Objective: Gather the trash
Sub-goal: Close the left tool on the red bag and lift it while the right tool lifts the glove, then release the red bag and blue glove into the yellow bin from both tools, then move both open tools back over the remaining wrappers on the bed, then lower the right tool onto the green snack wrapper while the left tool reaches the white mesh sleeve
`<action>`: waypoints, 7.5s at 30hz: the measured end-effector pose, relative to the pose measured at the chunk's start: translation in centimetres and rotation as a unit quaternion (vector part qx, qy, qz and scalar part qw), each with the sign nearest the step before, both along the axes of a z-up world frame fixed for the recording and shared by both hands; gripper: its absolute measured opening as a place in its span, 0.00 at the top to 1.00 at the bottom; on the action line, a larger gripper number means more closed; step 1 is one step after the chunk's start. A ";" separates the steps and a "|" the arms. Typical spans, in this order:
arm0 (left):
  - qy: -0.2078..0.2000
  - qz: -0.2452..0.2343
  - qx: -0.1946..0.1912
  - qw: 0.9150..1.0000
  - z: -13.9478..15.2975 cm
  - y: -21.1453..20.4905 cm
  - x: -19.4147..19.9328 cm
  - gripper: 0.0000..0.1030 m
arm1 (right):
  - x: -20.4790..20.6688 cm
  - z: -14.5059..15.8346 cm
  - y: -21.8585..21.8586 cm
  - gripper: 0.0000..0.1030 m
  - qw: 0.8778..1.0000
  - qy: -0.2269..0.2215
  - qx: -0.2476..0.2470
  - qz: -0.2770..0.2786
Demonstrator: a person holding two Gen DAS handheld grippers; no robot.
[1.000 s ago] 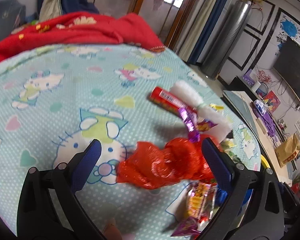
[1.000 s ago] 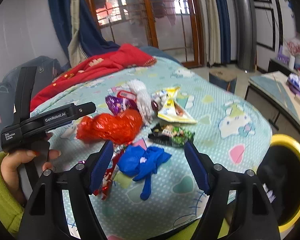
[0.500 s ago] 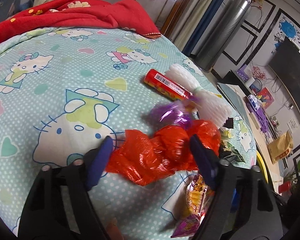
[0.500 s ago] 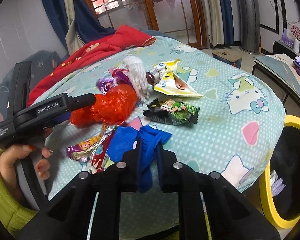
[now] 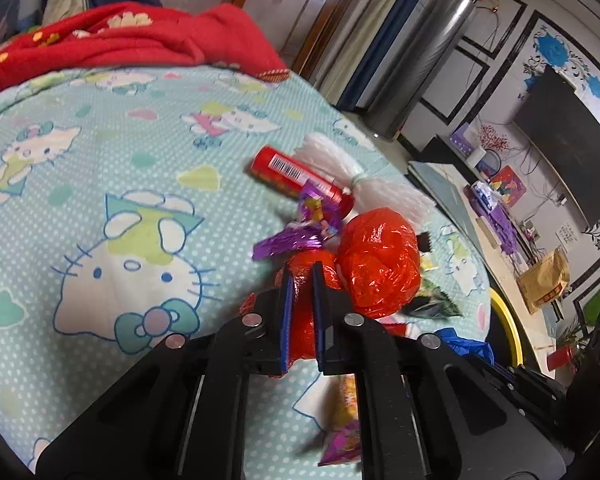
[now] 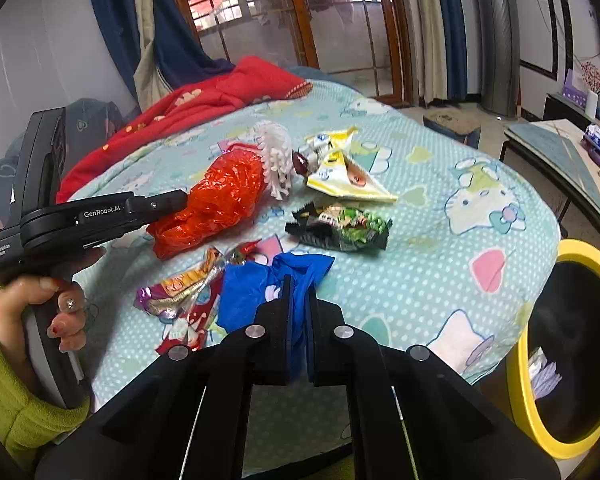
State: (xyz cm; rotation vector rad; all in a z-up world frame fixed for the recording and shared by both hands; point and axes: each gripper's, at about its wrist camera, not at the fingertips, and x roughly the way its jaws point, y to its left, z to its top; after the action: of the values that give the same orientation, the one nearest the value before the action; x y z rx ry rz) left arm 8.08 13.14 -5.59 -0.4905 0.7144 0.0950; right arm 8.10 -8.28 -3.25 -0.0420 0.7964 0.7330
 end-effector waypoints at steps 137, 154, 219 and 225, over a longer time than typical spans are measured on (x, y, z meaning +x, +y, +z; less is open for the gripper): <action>-0.032 -0.302 0.126 0.944 -0.4 -29.9 7.0 0.11 | 6.2 -0.2 -27.8 0.50 0.935 -0.018 0.028 -0.352; -0.075 -0.201 0.125 0.969 3.4 -24.0 5.6 0.11 | 4.6 2.7 -24.1 0.43 0.951 -0.056 0.040 -0.303; -0.007 -0.034 -0.033 0.999 2.5 -2.9 7.6 0.24 | 7.9 -2.8 1.0 0.44 0.995 0.052 0.004 -0.085; 0.013 -0.044 -0.054 0.997 1.4 -2.8 8.6 0.33 | 7.8 -3.6 0.5 0.54 0.995 0.066 0.014 -0.080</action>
State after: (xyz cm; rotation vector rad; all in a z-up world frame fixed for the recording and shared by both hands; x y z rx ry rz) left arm 16.68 10.31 -4.21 -0.5602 0.7679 -0.0204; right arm 15.87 -7.74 -6.82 0.0951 0.9046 0.6001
